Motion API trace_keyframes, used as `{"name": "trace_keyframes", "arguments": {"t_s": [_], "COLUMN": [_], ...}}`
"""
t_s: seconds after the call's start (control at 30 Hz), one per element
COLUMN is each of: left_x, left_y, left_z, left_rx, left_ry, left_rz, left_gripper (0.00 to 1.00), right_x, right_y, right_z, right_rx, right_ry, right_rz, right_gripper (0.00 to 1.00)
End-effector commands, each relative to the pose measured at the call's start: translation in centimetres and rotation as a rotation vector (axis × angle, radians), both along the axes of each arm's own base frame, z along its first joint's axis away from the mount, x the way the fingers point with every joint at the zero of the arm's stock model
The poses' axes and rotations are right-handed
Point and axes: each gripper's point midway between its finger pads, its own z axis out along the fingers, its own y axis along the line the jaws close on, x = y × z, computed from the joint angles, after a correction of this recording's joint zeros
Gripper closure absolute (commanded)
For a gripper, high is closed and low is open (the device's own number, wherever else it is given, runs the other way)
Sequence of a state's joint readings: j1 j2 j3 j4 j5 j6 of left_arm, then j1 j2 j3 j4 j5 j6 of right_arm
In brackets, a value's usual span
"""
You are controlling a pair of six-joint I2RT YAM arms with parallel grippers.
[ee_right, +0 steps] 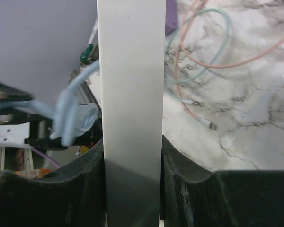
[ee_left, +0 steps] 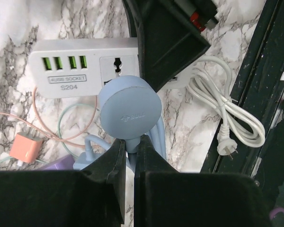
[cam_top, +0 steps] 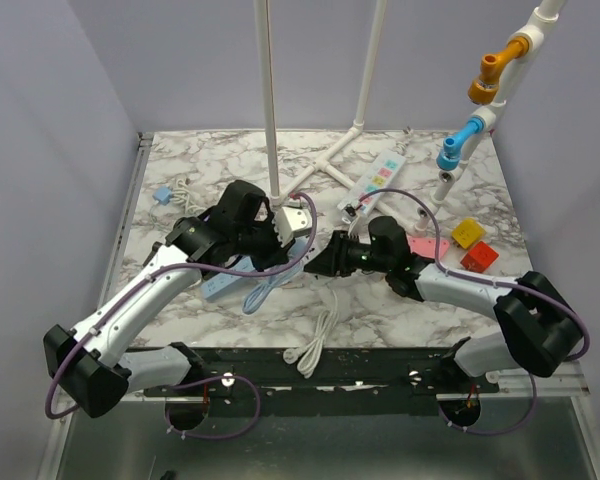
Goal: Pull the plug off the socket
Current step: Remove the plug from the socket, then place the socket at the corner of the board.
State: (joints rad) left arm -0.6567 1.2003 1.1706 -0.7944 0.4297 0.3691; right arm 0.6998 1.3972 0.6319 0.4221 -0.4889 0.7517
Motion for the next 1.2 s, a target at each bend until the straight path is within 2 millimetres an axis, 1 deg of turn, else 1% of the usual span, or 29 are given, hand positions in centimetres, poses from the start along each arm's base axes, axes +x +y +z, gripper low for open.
{"name": "trace_keyframes", "arguments": {"t_s": [0.0,0.1,0.17,0.23,0.27,0.3,0.33,0.37,0.4,0.43,0.47,0.57,0.67,0.77,0.83,0.9,0.93,0.97,1.0,1.03,1.1,1.13,1.17], "left_x": [0.4,0.2,0.0,0.2,0.5,1.2,2.0,3.1,4.3,5.4,6.5,8.9,10.3,11.5,12.4,13.2,13.4,13.5,13.6,13.6,13.4,13.1,12.9], "left_y": [-0.2,0.4,1.0,1.6,2.0,2.6,3.1,3.9,4.9,5.7,6.7,9.2,11.0,12.2,12.8,13.1,13.2,13.2,13.1,12.9,12.6,12.4,12.2], "left_z": [4.0,3.5,2.8,2.2,1.9,1.4,0.8,0.0,-0.7,-1.5,-2.2,-4.2,-5.7,-6.5,-7.0,-7.6,-7.9,-8.1,-8.4,-8.4,-8.1,-7.8,-7.2], "left_rx": [-0.088,-0.065,-0.054,-0.051,-0.049,-0.04,-0.028,-0.005,0.017,0.038,0.053,0.096,0.142,0.156,0.161,0.164,0.163,0.162,0.161,0.158,0.138,0.127,0.114], "left_ry": [-0.132,-0.141,-0.13,-0.108,-0.096,-0.08,-0.07,-0.057,-0.04,-0.012,0.015,0.068,0.068,0.067,0.094,0.123,0.138,0.151,0.167,0.18,0.201,0.206,0.2], "left_rz": [-0.007,-0.005,0.004,0.031,0.05,0.086,0.123,0.176,0.231,0.281,0.333,0.44,0.496,0.553,0.596,0.62,0.627,0.632,0.629,0.63,0.628,0.619,0.612], "left_gripper": [1.0,1.0,1.0,1.0,1.0,1.0,1.0,1.0,1.0,1.0,1.0,1.0,1.0,1.0,1.0,1.0,0.93,0.81,0.63,0.48,0.14,0.02,0.02], "right_x": [0.5,1.6,2.5,3.5,3.9,4.2,4.3,4.6,4.9,5.1,5.5,7.3,9.0,10.5,10.6,9.8,9.3,8.8,8.6,8.2,7.5,7.3,7.0], "right_y": [-1.2,-1.8,-2.7,-4.0,-4.8,-5.3,-5.6,-5.4,-5.3,-5.3,-5.1,-4.2,-3.5,-3.9,-4.0,-4.4,-4.7,-5.1,-5.7,-6.3,-7.3,-7.7,-8.1], "right_z": [-4.4,-5.4,-6.3,-7.5,-8.1,-8.5,-8.7,-8.6,-8.4,-8.3,-7.9,-5.9,-3.9,-1.7,-0.5,0.4,0.5,0.6,0.6,0.6,0.7,0.9,1.2], "right_rx": [-0.131,-0.19,-0.272,-0.379,-0.436,-0.473,-0.499,-0.507,-0.511,-0.526,-0.532,-0.539,-0.553,-0.591,-0.601,-0.598,-0.597,-0.597,-0.605,-0.61,-0.619,-0.617,-0.611], "right_ry": [0.098,0.096,0.083,0.073,0.065,0.053,0.045,0.028,0.01,0.006,-0.007,-0.059,-0.111,-0.171,-0.191,-0.186,-0.185,-0.185,-0.181,-0.178,-0.169,-0.165,-0.161], "right_rz": [-0.094,-0.153,-0.199,-0.248,-0.272,-0.286,-0.281,-0.273,-0.266,-0.262,-0.259,-0.258,-0.262,-0.3,-0.291,-0.286,-0.286,-0.29,-0.305,-0.316,-0.342,-0.361,-0.379], "right_gripper": [0.99,0.99,0.99,0.97,0.93,0.81,0.67,0.56,0.48,0.43,0.37,0.27,0.2,0.14,0.1,0.0,0.0,0.0,0.0,0.0,0.0,0.0,0.0]}}
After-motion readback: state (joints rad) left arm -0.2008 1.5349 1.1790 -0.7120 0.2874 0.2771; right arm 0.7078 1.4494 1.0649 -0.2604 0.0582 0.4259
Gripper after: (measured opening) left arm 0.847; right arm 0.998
